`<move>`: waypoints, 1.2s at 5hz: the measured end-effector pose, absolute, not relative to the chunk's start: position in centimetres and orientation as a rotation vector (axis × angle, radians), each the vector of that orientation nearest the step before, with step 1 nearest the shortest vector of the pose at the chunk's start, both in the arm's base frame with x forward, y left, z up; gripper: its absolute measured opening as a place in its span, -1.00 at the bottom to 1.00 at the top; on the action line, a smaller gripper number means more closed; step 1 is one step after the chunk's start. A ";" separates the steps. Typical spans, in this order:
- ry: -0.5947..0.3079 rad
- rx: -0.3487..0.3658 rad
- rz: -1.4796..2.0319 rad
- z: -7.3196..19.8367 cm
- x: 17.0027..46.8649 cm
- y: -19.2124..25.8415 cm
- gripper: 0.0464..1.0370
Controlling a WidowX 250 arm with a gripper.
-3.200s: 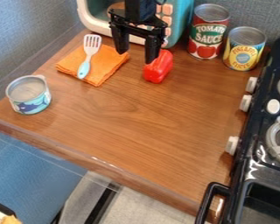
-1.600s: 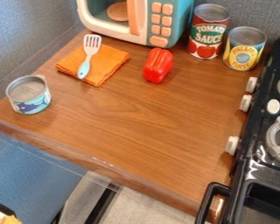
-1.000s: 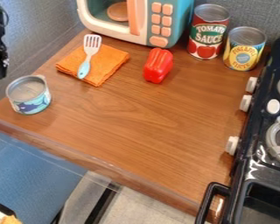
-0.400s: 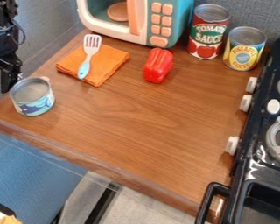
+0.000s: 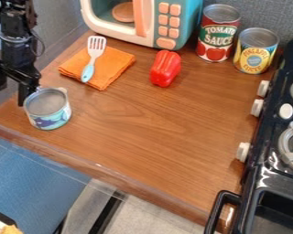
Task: Moved the can to the lower center of the table
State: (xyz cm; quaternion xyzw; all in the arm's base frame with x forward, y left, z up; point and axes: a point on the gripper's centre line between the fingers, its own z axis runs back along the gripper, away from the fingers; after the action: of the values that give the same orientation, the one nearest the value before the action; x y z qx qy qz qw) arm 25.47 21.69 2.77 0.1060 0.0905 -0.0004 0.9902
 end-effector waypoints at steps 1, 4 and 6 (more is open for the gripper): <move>0.167 0.239 -0.028 3.8 25.1 18.8 0.92; 0.108 0.334 -0.044 3.9 27.2 9.0 0.92; 0.131 0.276 -0.021 3.3 26.6 7.8 0.92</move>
State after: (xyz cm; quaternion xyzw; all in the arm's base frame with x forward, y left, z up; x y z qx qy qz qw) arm 26.62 7.78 3.27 0.1377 0.0653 -0.0105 0.9883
